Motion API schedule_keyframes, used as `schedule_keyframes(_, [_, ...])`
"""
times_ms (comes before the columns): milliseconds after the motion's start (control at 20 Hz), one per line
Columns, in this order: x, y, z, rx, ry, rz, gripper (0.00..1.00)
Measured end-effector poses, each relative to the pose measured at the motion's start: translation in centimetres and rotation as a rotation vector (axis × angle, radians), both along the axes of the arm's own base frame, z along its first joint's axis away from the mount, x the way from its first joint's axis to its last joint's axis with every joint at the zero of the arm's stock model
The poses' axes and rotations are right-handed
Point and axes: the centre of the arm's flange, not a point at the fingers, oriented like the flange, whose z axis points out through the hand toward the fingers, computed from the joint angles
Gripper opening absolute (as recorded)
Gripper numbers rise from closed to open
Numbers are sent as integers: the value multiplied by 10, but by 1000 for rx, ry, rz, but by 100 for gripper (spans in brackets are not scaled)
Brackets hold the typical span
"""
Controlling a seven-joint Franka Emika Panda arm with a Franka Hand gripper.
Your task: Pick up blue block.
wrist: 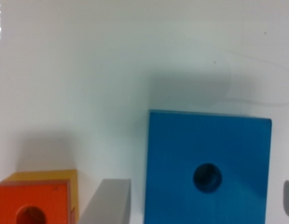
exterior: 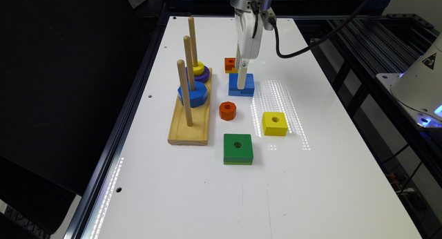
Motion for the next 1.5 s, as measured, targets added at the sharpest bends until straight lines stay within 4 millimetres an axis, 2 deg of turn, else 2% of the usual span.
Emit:
schedule_keyframes(350, [-3,-1,-15,7,17,0,100])
schedule_keyframes(1050, [1,3,-15,8,13,3,100])
schedule_keyframes(1350, [0,3,-35,15,15,3,100])
schedule_keyframes(1500, [2,2,-35,14,11,4,100])
